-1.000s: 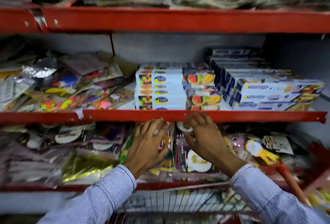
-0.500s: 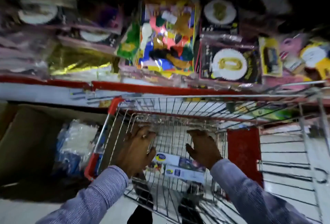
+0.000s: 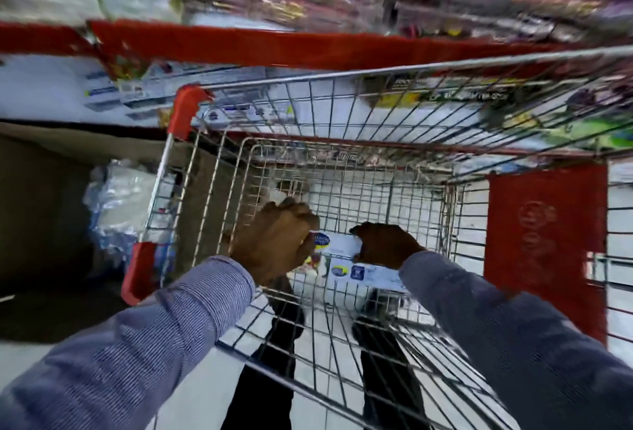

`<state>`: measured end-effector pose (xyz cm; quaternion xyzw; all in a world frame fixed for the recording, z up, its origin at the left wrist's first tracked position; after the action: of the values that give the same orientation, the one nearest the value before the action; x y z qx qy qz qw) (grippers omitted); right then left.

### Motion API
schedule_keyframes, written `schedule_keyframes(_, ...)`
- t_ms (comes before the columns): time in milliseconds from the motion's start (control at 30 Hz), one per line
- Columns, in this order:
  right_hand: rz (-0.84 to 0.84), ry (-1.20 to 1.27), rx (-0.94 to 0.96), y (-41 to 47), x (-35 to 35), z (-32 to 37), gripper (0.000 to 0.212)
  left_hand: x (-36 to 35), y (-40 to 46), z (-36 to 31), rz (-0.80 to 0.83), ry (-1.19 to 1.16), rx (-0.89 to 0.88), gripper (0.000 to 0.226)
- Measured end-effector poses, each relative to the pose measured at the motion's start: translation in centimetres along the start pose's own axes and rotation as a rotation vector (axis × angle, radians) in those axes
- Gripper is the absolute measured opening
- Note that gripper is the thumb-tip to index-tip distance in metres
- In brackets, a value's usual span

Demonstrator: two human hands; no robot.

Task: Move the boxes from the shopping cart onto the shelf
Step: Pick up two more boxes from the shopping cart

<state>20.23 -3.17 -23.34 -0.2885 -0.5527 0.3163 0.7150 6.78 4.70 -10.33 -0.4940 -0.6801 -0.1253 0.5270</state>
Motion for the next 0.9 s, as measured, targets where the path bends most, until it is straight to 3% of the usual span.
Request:
schedule_keyframes(100, -0.025, -0.023, 0.039, 0.2, 0.7, -0.1, 0.06, -2.1, 0.2, -2.2, 0.059, 0.084, -0.083, 0.014)
schedule_keyframes(167, -0.08, -0.025, 0.045, 0.1, 1.6, -0.5, 0.058, -3.4, 0.3, -3.5, 0.081, 0.017, -0.098, 0.005)
schedule_keyframes(267, -0.206, -0.057, 0.063, -0.7, 4.1, -1.1, 0.054, -7.2, 0.7, -5.0, 0.29, 0.107, -0.239, 0.008)
schedule_keyframes(467, -0.408, -0.073, 0.067, -3.6, 8.8, -2.6, 0.058, -12.5, 2.6, -3.2, 0.479, 0.11, -0.096, 0.049)
schedule_keyframes(600, -0.537, -0.083, 0.105, -6.3, 12.3, -1.7, 0.058, -13.7, 3.1, -2.9, 0.497, 0.065, -0.031, 0.045)
schedule_keyframes(767, -0.672, -0.134, 0.139, -11.4, 18.6, 0.1, 0.061, -8.3, 2.8, -3.3, 0.39, 0.024, 0.036, 0.056)
schedule_keyframes(900, -0.78, -0.159, 0.182, -17.7, 26.3, 2.7, 0.058, 2.0, 0.9, -5.1, 0.262, 0.008, 0.056, 0.059)
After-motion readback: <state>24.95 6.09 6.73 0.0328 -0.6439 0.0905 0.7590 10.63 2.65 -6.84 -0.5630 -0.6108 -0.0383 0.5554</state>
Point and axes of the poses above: each hand's wrist, its own y-axis towards the middle knuckle, its own x-axis out of the back of the hand, z = x × y, the point moved 9 cm from there along y, towards the middle knuckle, and after that the axes turned 6 degrees about -y, right-handed, at the moved point
